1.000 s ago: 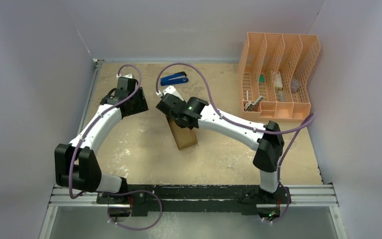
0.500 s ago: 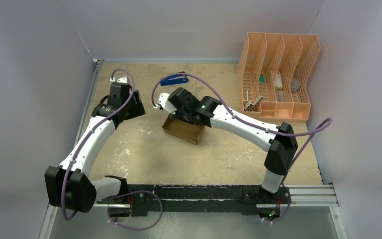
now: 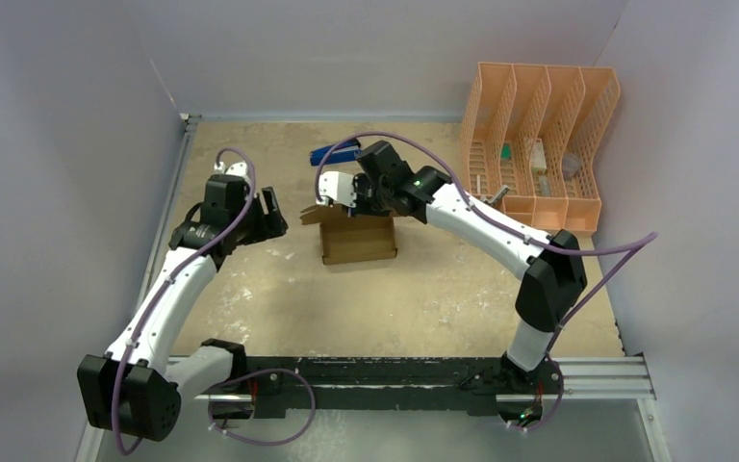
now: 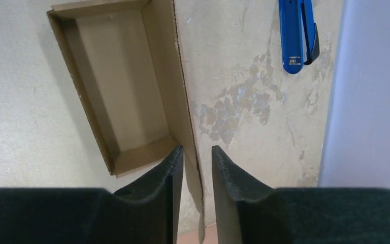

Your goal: Fold the paper box

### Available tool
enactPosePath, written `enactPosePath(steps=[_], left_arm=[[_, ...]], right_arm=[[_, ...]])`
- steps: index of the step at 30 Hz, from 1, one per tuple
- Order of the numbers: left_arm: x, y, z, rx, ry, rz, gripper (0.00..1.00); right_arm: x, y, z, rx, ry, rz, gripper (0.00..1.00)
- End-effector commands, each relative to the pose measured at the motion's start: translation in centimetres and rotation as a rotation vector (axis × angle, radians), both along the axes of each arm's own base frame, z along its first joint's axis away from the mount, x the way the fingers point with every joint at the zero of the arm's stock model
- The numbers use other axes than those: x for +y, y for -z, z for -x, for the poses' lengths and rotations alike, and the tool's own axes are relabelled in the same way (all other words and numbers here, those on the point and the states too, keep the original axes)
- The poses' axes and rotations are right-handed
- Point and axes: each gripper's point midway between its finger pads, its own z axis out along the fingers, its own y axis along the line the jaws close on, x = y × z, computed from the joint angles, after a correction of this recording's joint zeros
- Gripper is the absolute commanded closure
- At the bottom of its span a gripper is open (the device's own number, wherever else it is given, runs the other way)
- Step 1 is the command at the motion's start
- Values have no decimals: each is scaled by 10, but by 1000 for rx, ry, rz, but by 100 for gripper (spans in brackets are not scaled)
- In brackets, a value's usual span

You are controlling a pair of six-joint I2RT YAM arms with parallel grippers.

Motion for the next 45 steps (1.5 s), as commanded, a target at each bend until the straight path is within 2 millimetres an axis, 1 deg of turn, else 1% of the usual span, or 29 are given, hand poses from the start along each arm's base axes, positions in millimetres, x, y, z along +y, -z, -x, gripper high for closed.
enactPosePath(steps=[1, 3, 5, 7, 9, 13, 17, 23, 29, 32, 35, 45], left_arm=[[-1, -22, -13, -58, 59, -47, 31], [-5, -29, -16, -55, 102, -53, 28], [-9, -33, -18, -45, 140, -58, 28], [-11, -35, -21, -37, 165, -61, 28], [-14, -36, -23, -31, 186, -57, 27], [-27, -36, -21, -17, 241, -60, 27], [-37, -34, -20, -2, 285, -141, 28], [-49, -26, -25, 20, 330, -199, 28], [-54, -14, -38, 35, 347, -212, 29], [-59, -8, -45, 50, 352, -206, 29], [-60, -6, -52, 54, 353, -214, 29], [-59, -5, -68, 44, 387, -239, 31]], right_arm=[[13, -34, -6, -30, -5, -101, 64], [6, -42, -2, -10, 47, -116, 57], [-6, -47, 3, 16, 116, -116, 52], [-19, -45, 6, 23, 168, -103, 49], [-37, -40, 6, 15, 226, -87, 47], [-66, -34, 3, 42, 317, -102, 46], [-78, -24, 3, 35, 333, -115, 45], [-96, -1, -11, 45, 356, -145, 45], [-91, 16, -23, 48, 315, -197, 48], [-89, 19, -32, 34, 313, -229, 49], [-87, 22, -37, 35, 300, -256, 51], [-74, 38, -37, 98, 221, -270, 53]])
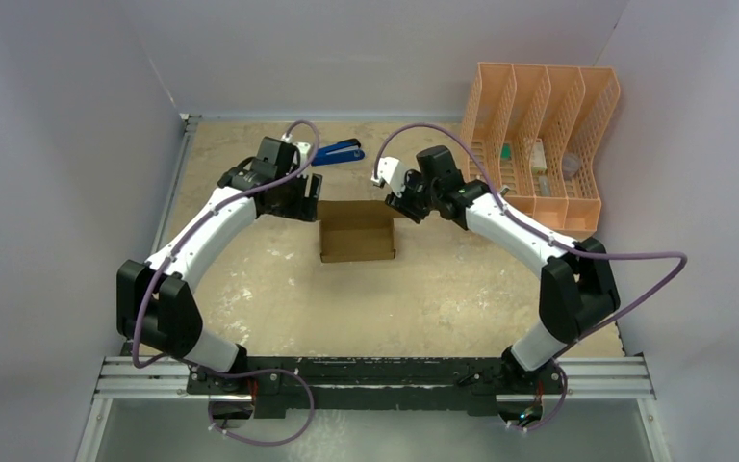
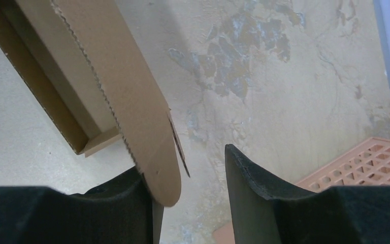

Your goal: Fold the paper box

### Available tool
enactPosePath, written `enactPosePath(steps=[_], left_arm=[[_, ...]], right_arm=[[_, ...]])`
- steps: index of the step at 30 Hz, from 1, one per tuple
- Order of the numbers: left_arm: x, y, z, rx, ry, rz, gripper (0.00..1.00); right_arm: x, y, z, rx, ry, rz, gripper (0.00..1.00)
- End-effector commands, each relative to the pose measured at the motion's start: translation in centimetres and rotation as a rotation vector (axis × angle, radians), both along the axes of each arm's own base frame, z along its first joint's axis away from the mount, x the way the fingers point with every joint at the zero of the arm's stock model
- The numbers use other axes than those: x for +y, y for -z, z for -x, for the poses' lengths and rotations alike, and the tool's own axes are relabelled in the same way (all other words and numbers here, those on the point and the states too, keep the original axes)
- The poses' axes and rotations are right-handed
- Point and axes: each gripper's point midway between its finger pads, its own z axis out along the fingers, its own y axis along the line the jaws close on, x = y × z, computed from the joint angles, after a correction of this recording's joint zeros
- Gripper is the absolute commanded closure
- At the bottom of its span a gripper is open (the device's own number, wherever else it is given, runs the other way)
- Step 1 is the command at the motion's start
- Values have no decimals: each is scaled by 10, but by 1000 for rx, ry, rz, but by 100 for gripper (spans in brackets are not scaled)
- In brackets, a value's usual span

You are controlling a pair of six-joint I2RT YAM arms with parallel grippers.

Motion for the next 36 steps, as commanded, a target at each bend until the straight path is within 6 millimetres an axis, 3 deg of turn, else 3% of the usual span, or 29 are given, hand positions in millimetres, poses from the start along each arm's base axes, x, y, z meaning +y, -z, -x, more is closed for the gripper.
enactPosePath(steps=[1, 8, 17, 24, 30, 36], left_arm=[[-2, -22, -23, -95, 32, 17, 31], [1, -33, -27, -103, 40, 36, 34], [10, -45, -27, -121, 48, 31, 34], [-4, -43, -26, -115, 199, 40, 34], [-8, -45, -45, -166, 322, -21, 38], [-13, -49, -36, -252, 552, -65, 40]], right_arm=[[14, -6, -5, -19, -59, -52, 53], [15, 1, -8, -17, -70, -43, 60], [9, -1, -7, -9, -101, -23, 95], [11, -8, -2, -1, -163, -21, 99], [11, -9, 2, 2, -202, -19, 100], [13, -9, 5, 15, -214, -28, 100]])
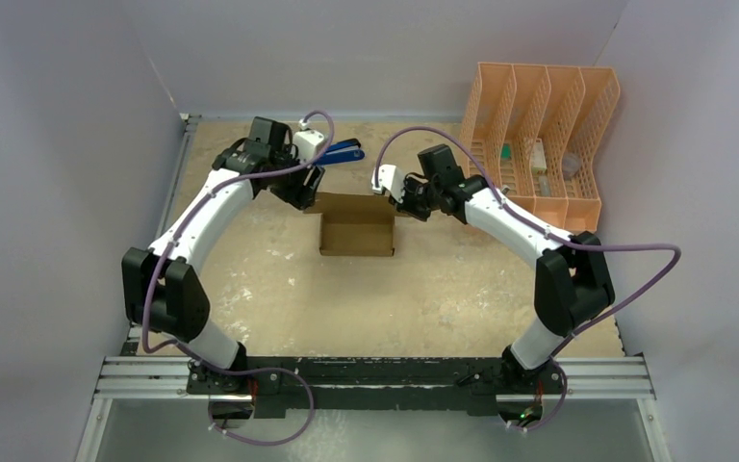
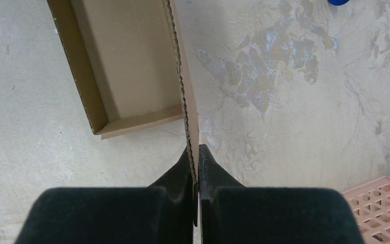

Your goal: Fold the paper box

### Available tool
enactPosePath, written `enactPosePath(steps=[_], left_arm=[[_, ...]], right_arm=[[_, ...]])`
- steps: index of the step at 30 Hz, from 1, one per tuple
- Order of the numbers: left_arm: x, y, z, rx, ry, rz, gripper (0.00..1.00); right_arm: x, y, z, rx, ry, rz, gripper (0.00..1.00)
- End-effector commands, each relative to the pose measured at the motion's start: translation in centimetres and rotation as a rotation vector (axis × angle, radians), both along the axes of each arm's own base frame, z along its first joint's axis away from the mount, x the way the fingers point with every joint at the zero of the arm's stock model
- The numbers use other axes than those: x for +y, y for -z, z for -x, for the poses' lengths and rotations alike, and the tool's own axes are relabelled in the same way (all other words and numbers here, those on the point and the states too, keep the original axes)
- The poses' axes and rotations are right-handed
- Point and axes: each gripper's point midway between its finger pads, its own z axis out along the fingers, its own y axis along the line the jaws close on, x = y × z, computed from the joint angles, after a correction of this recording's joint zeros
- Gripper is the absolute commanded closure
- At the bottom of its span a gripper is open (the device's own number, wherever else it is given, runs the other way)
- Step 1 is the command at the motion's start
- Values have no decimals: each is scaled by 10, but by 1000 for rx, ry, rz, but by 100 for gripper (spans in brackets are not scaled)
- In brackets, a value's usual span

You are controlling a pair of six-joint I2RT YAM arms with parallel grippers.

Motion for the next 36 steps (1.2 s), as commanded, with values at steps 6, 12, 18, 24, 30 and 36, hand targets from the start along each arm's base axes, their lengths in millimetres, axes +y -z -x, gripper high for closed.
enactPosePath(steps=[6, 12, 18, 24, 30, 36], left_arm=[[1, -21, -1, -297, 270, -28, 38], [-3, -7, 1, -261, 324, 55, 49], [-9, 8, 4, -220, 343, 88, 66], [-10, 16, 1, -202, 343, 88, 67], [-15, 25, 2, -171, 361, 110, 69], [-14, 35, 3, -167, 361, 106, 74]], right_arm=[[10, -20, -2, -14, -39, -52, 100], [11, -19, -3, -9, -40, -53, 100], [13, -18, -3, 1, -42, -56, 100], [15, -15, -4, 15, -48, -52, 100], [15, -16, -4, 16, -49, -52, 100], [15, -15, -4, 14, -51, -55, 100]])
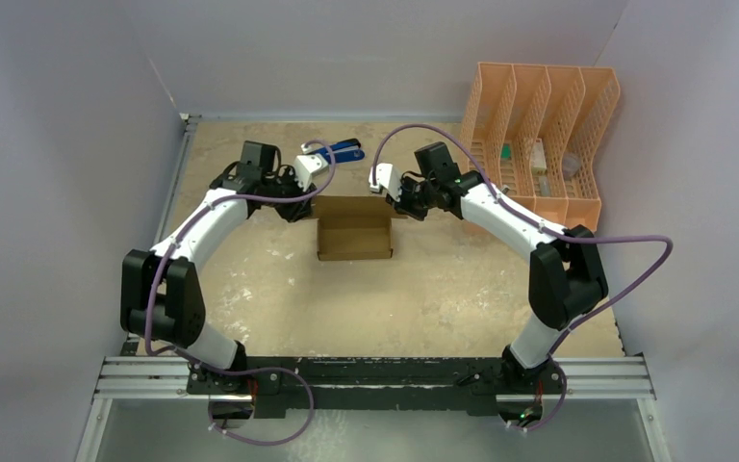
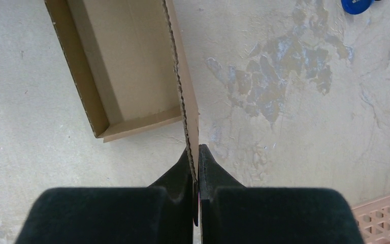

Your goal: Fold the paper box

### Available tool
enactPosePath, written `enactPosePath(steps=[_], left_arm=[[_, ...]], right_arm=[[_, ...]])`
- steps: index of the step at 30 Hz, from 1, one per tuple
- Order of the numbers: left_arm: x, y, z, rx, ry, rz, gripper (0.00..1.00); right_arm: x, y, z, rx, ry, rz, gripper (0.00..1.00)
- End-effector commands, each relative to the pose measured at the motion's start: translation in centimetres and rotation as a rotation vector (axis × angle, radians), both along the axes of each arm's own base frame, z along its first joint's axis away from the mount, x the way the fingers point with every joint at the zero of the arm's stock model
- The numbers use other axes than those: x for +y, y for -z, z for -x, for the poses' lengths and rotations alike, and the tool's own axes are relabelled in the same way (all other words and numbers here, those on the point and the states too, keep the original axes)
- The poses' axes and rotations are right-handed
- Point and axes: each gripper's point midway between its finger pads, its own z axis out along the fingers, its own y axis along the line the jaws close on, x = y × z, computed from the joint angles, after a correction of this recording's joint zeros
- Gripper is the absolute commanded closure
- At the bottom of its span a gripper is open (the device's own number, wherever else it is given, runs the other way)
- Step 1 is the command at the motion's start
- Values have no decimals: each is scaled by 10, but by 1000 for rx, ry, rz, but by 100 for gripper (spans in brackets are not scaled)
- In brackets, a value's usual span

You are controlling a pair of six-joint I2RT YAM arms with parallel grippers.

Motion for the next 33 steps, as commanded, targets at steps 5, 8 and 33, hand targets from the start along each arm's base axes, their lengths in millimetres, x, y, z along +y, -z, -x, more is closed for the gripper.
enactPosePath(steps=[5, 8, 33], left_arm=[[-8, -1, -7, -38, 38, 28, 82], [-8, -1, -8, -36, 24, 33, 87], [-41, -19, -18, 151, -590, 301, 100]], right_arm=[[8, -23, -4, -29, -17, -52, 100], [10, -24, -5, -23, -15, -62, 100], [6, -32, -37, 30, 496, -124, 100]])
